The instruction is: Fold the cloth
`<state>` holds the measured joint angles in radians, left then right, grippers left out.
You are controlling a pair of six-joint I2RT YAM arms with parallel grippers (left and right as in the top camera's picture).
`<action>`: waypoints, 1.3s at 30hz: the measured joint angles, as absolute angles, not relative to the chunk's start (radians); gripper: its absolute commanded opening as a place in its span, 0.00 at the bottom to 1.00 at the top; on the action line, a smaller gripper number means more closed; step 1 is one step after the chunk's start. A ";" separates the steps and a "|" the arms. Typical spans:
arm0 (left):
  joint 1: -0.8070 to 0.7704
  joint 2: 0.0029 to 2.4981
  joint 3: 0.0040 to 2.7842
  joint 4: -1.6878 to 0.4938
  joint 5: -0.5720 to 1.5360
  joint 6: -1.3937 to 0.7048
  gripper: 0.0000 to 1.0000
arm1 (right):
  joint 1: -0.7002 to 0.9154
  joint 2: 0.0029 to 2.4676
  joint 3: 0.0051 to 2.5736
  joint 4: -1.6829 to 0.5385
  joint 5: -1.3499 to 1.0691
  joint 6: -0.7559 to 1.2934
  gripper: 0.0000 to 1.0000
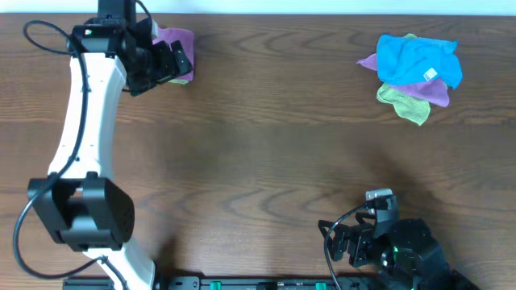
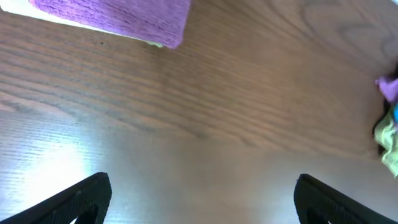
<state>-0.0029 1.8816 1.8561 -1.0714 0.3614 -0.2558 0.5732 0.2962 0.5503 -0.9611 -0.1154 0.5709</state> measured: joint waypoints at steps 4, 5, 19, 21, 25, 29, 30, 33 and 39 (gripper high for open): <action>-0.011 1.850 1.847 -1.061 0.355 -0.224 0.95 | 0.573 0.296 0.550 -0.962 -0.115 0.571 0.99; -0.011 1.835 1.829 -1.042 0.352 -0.217 0.95 | 0.573 0.296 0.550 -0.961 -0.115 0.571 0.99; -0.014 1.343 1.228 -0.542 0.278 -0.201 0.95 | 0.573 0.296 0.549 -0.961 -0.115 0.571 0.99; -0.014 1.250 1.133 -0.474 0.255 -0.201 0.95 | 0.573 0.296 0.548 -0.961 -0.115 0.571 0.99; -0.014 1.100 0.992 -0.407 0.223 -0.183 0.95 | 0.573 0.296 0.548 -0.961 -0.115 0.571 0.99; -0.014 0.955 0.864 -0.376 0.209 -0.139 0.95 | 0.573 0.296 0.548 -0.961 -0.115 0.571 0.99; -0.014 0.895 0.810 -0.363 0.205 -0.117 0.95 | 0.573 0.296 0.548 -0.962 -0.115 0.571 0.99; -0.014 0.786 0.715 -0.355 0.202 -0.081 0.95 | 0.573 0.296 0.548 -0.962 -0.114 0.571 0.99; 0.009 0.512 0.506 -0.361 0.195 -0.051 0.95 | 0.573 0.296 0.548 -0.961 -0.114 0.571 0.99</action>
